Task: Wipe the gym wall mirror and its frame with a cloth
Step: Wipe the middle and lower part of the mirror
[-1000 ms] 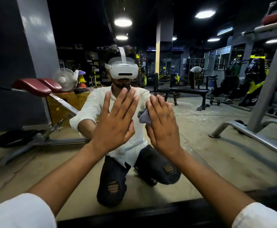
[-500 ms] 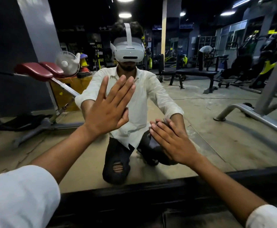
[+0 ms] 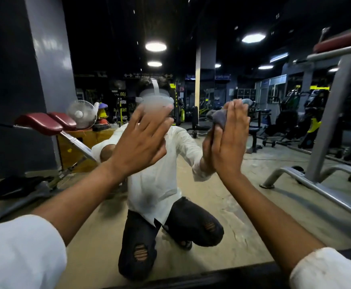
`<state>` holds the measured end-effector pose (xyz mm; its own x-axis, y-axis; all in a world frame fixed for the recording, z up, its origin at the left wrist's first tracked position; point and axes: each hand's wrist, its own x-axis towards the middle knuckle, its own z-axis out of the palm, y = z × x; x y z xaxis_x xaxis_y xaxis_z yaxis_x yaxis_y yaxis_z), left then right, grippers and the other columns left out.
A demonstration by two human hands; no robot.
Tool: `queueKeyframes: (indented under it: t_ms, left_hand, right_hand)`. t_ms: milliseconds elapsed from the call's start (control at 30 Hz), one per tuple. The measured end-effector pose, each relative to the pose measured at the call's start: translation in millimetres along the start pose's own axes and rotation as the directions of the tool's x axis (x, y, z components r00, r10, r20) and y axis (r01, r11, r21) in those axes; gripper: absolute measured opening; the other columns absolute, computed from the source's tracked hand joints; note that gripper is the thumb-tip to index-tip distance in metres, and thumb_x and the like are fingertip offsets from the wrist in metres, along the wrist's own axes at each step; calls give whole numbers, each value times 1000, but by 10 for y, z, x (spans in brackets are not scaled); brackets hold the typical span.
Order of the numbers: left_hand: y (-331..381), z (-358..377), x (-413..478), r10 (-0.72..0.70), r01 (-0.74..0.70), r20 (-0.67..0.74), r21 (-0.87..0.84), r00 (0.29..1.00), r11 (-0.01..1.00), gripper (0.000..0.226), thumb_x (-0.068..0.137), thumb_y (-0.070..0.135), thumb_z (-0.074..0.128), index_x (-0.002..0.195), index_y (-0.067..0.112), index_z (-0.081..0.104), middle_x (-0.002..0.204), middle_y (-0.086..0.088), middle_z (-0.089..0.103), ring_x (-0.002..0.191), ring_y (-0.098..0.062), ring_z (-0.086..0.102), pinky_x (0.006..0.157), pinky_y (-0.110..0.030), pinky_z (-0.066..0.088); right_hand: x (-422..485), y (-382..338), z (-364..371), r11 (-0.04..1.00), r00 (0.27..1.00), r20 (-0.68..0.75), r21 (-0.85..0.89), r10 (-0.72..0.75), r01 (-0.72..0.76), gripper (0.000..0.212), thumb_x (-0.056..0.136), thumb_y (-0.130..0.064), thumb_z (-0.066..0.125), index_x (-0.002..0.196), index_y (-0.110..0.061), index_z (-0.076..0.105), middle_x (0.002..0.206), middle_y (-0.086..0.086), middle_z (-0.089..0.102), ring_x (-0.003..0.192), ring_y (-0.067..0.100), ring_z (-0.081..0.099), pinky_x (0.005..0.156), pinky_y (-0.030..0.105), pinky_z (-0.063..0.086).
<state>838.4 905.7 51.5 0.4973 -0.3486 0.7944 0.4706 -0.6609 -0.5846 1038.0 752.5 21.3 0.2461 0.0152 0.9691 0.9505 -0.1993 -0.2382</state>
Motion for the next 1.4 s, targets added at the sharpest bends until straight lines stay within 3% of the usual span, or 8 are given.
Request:
queueKeyframes:
  t_ms: [233,400,467,667,767,867,1067,1400]
  left_hand:
    - [-99,102,491,-99,97,38,50,994,994,74,108,41,39,170,7,16,178,-15,8,165,-31,6,130,-62,14]
    - [-102,144,490,-88,87,24,36,996,996,75,107,39,44,169,7,19,178,-15,12,165,-32,11,129,-63,17]
    - [-99,147,491,-91,90,27,32,996,995,75,107,39,44,169,7,20,178,-15,12,165,-32,11,129,-63,18]
    - [-112,135,491,-87,86,19,30,996,996,75,107,39,45,169,6,21,177,-16,12,165,-32,11,129,-63,18]
    - [-97,137,480,-84,83,33,26,996,996,74,106,39,45,169,6,22,177,-16,13,165,-33,12,129,-63,18]
    - [-107,126,489,-89,88,30,32,996,996,72,106,36,43,168,5,23,177,-17,15,164,-34,14,128,-64,18]
    - [376,219,44,192,-194,139,2,972,981,72,106,33,33,169,5,14,178,-17,8,165,-36,8,129,-66,16]
    - [837,339,-509,206,-214,210,16,956,977,72,106,33,38,169,4,16,177,-17,14,164,-35,14,128,-68,16]
  right_hand:
    - [774,-108,51,916,913,131,-62,-387,397,61,111,-27,39,166,-6,22,175,13,14,163,26,6,133,46,2]
    - [1152,54,-35,994,984,-143,-5,109,-111,61,111,-37,23,167,-12,15,176,6,11,163,21,2,133,43,1]
    - [1139,-190,47,989,976,-165,-13,143,-147,62,111,-35,24,167,-10,14,176,8,9,163,24,2,133,45,2]
    - [974,-233,99,910,912,105,-87,-397,406,61,111,-28,37,166,-7,20,175,11,11,163,23,3,133,41,-1]
    - [1063,27,-12,996,994,-76,-59,-74,69,60,110,-30,29,166,-12,20,175,7,12,162,18,2,133,42,1]
    - [765,24,20,980,964,-180,9,195,-197,60,110,-32,25,166,-15,16,176,5,11,162,17,-1,133,44,3]
    - [-862,160,50,957,942,179,9,-285,288,67,103,-14,56,162,1,28,173,17,18,162,33,12,130,56,15]
    - [-1610,688,-83,923,869,345,-18,-355,384,78,100,-14,61,165,-3,20,175,16,7,163,34,6,131,51,5]
